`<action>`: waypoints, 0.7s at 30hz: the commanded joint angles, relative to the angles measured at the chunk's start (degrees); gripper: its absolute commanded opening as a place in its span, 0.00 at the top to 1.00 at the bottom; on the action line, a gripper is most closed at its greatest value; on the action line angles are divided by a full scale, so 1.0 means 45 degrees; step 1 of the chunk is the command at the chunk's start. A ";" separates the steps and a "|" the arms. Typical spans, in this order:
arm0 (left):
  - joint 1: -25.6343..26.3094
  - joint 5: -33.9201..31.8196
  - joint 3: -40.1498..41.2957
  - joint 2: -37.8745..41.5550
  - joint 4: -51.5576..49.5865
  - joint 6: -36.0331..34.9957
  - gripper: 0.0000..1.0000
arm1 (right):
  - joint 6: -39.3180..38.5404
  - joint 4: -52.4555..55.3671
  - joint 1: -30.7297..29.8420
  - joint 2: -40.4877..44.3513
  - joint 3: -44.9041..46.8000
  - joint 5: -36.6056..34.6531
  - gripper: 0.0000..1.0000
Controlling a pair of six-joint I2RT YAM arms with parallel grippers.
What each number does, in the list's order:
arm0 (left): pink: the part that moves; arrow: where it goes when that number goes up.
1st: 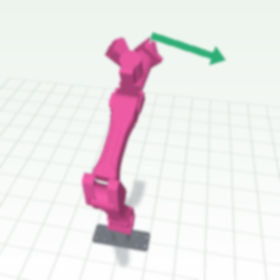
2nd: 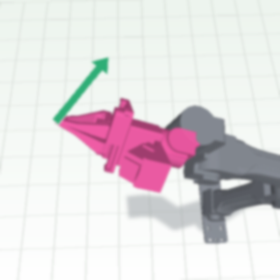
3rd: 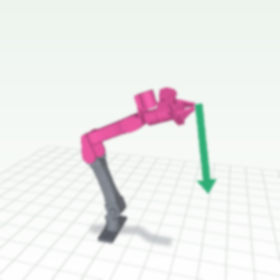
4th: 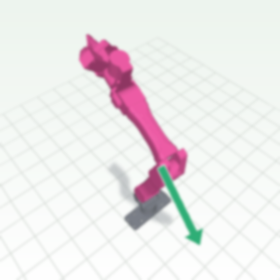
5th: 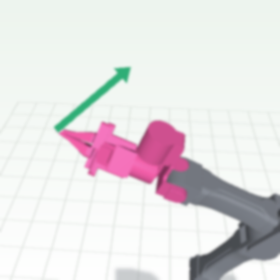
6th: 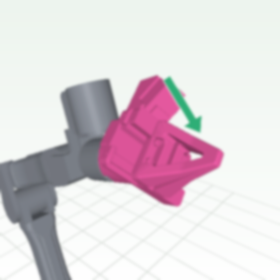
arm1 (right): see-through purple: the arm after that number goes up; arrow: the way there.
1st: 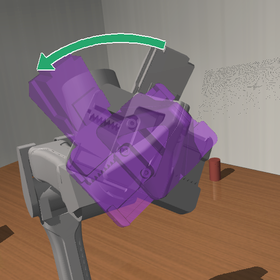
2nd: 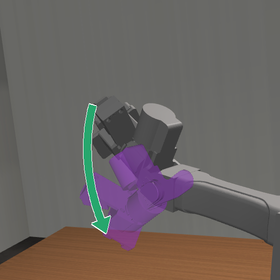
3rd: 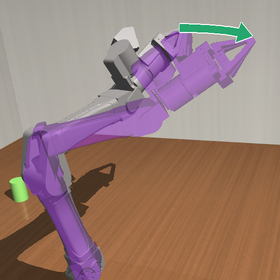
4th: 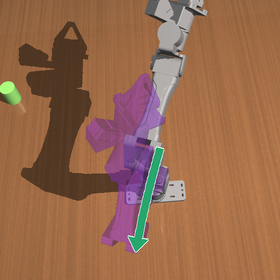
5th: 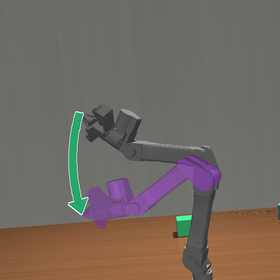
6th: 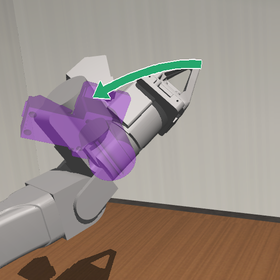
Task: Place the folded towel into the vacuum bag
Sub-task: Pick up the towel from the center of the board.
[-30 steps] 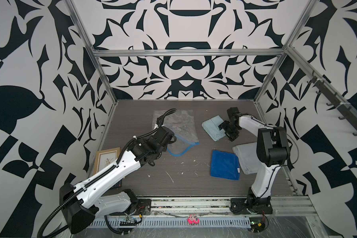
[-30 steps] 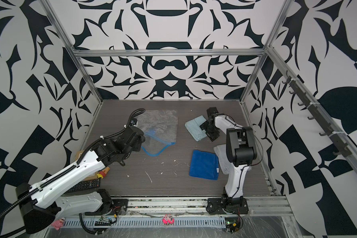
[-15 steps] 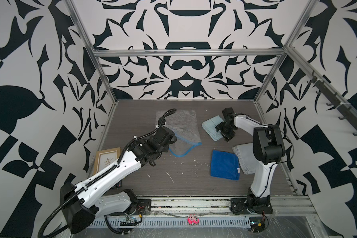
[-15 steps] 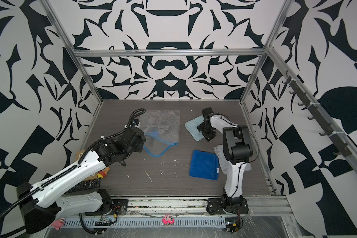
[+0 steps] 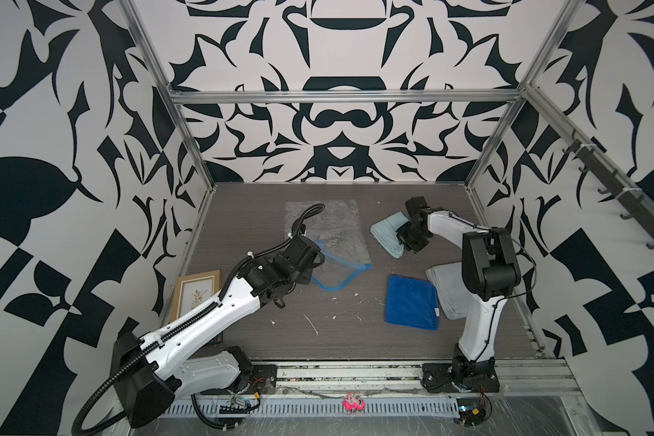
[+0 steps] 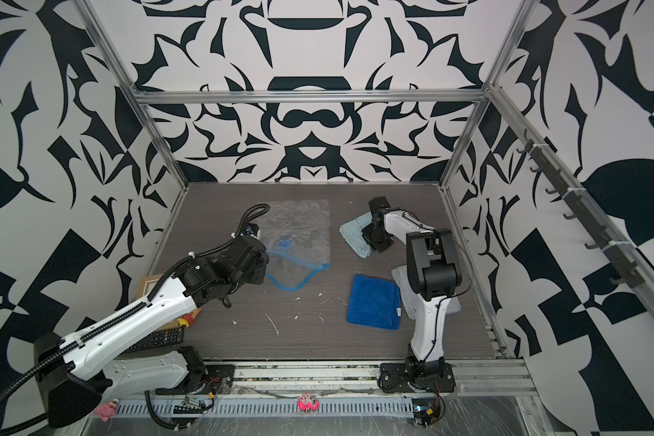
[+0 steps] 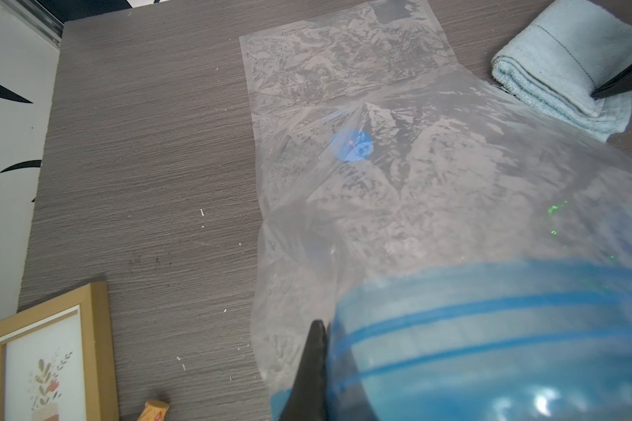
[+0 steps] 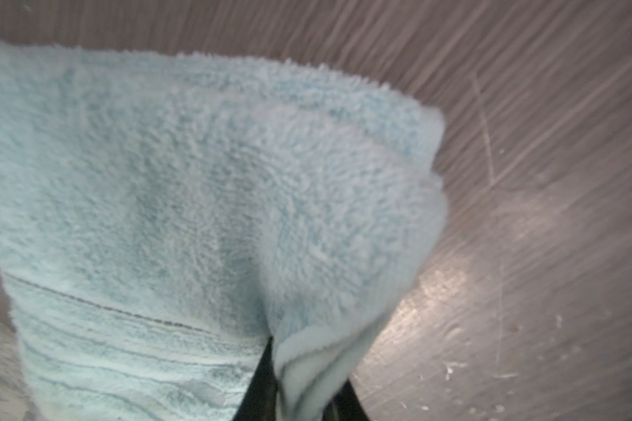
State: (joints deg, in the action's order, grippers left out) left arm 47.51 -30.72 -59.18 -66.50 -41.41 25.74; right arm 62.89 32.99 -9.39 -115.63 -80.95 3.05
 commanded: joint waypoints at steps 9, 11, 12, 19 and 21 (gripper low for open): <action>-0.0069 0.0049 -0.0311 -0.0197 -0.0077 0.0272 1.00 | -0.0762 0.0505 0.0362 0.0616 0.0142 -0.0784 0.34; -0.0069 0.0022 -0.0290 -0.0196 -0.0076 0.0292 1.00 | -0.0868 0.0520 0.0401 0.0638 -0.0007 -0.0792 0.27; -0.0067 0.0028 -0.0287 -0.0209 -0.0078 0.0283 1.00 | -0.0876 0.0527 0.0406 0.0621 -0.0072 -0.0795 0.25; -0.0069 0.0107 -0.0394 -0.0358 -0.0061 0.0307 1.00 | -0.0466 0.0296 0.0445 0.0209 -0.0566 -0.0394 0.21; -0.0069 0.0096 -0.0404 -0.0363 -0.0049 0.0299 1.00 | -0.0192 0.0216 0.0445 0.0169 -0.0566 -0.0307 0.21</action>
State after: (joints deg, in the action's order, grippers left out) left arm 47.51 -30.52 -59.24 -67.90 -41.39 25.98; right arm 60.27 33.65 -7.46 -114.83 -81.45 1.39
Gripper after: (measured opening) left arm 0.049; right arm 0.793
